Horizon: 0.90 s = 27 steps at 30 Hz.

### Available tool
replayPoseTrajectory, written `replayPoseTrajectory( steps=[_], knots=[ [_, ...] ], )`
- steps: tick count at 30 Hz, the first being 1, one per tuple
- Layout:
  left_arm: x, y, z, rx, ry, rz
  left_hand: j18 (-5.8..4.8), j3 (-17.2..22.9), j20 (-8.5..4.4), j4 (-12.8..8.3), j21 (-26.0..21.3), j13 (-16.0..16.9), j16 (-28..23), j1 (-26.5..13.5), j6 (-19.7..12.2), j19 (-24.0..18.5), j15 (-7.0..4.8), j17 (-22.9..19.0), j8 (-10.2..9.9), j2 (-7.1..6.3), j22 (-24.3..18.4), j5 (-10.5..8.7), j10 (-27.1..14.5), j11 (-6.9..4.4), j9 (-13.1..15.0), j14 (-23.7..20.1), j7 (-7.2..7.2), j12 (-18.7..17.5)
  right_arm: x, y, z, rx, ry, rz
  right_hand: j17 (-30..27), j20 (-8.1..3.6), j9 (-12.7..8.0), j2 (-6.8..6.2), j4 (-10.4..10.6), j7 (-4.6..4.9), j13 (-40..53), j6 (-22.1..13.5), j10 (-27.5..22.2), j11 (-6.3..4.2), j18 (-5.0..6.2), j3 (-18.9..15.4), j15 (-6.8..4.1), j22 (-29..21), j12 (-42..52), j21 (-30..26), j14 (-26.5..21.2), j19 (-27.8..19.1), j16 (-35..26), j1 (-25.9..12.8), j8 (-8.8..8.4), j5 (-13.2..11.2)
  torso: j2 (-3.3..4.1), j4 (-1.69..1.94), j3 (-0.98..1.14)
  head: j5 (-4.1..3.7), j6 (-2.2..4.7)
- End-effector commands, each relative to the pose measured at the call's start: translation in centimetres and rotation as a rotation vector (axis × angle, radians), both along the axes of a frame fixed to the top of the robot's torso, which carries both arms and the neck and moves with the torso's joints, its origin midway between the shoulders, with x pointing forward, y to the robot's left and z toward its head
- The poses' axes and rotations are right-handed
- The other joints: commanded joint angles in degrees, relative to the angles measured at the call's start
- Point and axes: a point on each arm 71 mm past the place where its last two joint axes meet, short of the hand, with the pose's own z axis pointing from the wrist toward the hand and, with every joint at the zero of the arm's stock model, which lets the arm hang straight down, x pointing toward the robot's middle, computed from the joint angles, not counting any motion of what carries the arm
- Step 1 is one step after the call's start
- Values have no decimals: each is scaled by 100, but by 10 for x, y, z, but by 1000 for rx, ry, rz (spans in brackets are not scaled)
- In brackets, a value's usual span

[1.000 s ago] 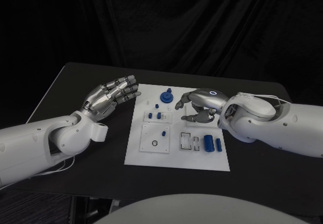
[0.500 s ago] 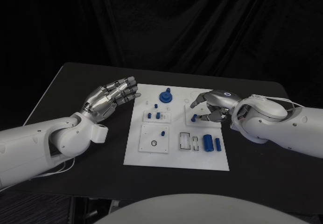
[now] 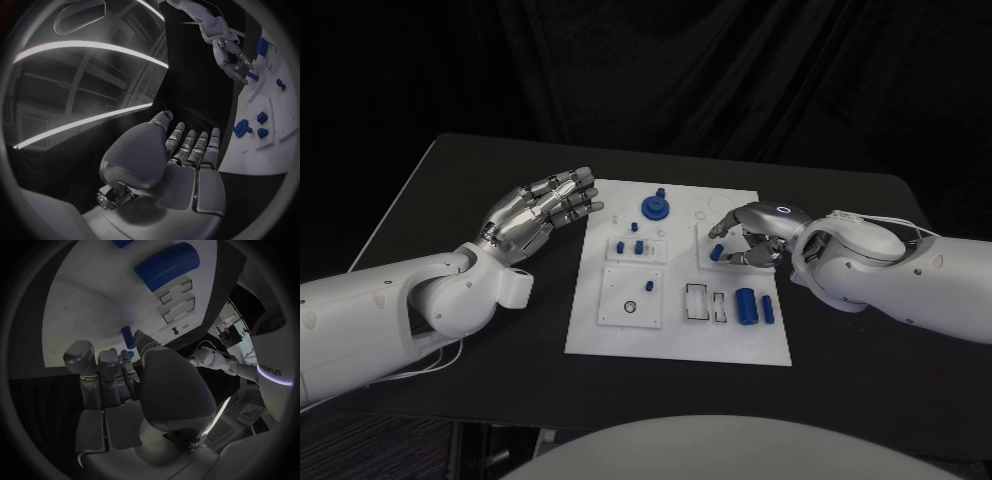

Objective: Assemble the parts on the task board

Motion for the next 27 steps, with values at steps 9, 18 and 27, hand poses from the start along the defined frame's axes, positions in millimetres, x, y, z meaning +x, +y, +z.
replayPoseTrajectory(
  steps=[9,18,27],
  knots=[
    [-1,-2,0,-21,-7,-11,-42,47,-2,-17,13,3,19,-56,5,43,13,7,19,-12,-6,33,-3,38,-10,-13,95,15,0,4,-7,6,3,18,20,-90,-136,95,-232,343,-184,456,809,-104,-77,215,-96,663,-282,132,101,99,67,347,92,484,-1,5,-4,6,-1],
    [-1,-3,0,-22,-5,-14,-42,49,-2,-17,11,3,14,-57,4,38,13,6,19,-11,-15,33,-3,39,-10,-17,95,15,1,9,-8,12,-1,28,47,-117,-152,87,-201,309,-204,757,1159,-137,-86,480,-124,678,-505,184,128,117,96,377,155,541,-3,3,-4,11,-1],
    [0,-4,-1,-21,-3,-16,-42,61,-2,-18,11,3,15,-63,0,40,13,6,17,-8,-13,32,-6,38,-12,-20,97,14,3,9,-9,13,-6,26,42,-138,-160,60,-184,287,-205,868,1352,-163,-89,634,-144,684,-652,212,139,129,97,399,159,485,-3,2,-2,15,-1]
  ],
)
